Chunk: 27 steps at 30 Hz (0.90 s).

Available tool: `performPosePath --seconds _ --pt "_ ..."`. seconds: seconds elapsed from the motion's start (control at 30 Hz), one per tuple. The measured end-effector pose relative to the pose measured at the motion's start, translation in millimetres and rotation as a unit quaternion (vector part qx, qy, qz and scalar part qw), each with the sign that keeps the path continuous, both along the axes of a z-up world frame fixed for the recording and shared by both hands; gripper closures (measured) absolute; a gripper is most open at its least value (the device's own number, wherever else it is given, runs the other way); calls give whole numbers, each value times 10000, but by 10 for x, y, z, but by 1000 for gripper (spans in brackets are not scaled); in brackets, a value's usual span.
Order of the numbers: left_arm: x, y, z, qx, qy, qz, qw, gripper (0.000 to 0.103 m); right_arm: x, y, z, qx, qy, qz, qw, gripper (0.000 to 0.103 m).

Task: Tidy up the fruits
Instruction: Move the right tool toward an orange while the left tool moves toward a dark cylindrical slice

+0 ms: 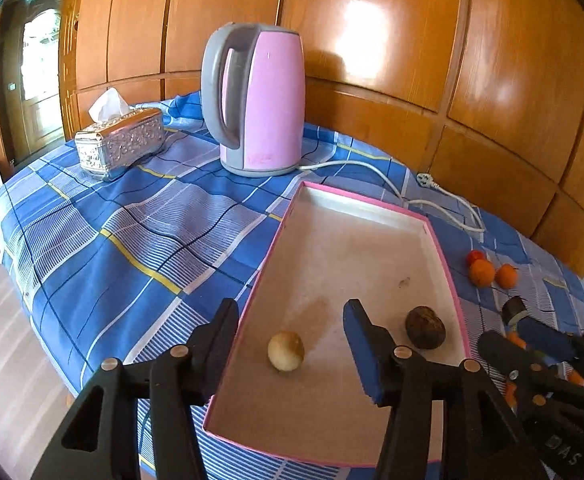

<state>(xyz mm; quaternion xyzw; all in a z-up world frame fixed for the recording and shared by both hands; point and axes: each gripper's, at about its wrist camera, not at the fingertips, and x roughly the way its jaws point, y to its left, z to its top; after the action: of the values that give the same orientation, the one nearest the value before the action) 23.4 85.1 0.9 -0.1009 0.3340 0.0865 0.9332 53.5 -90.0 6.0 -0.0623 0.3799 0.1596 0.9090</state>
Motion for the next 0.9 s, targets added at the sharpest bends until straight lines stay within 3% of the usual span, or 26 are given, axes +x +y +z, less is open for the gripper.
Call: performPosePath --seconds 0.2,0.9 --pt "-35 -65 33 42 -25 -52 10000 48 -166 -41 180 -38 -464 -174 9988 48" --pt "-62 -301 147 154 -103 -348 9992 48 -305 -183 289 -37 -840 -388 9957 47"
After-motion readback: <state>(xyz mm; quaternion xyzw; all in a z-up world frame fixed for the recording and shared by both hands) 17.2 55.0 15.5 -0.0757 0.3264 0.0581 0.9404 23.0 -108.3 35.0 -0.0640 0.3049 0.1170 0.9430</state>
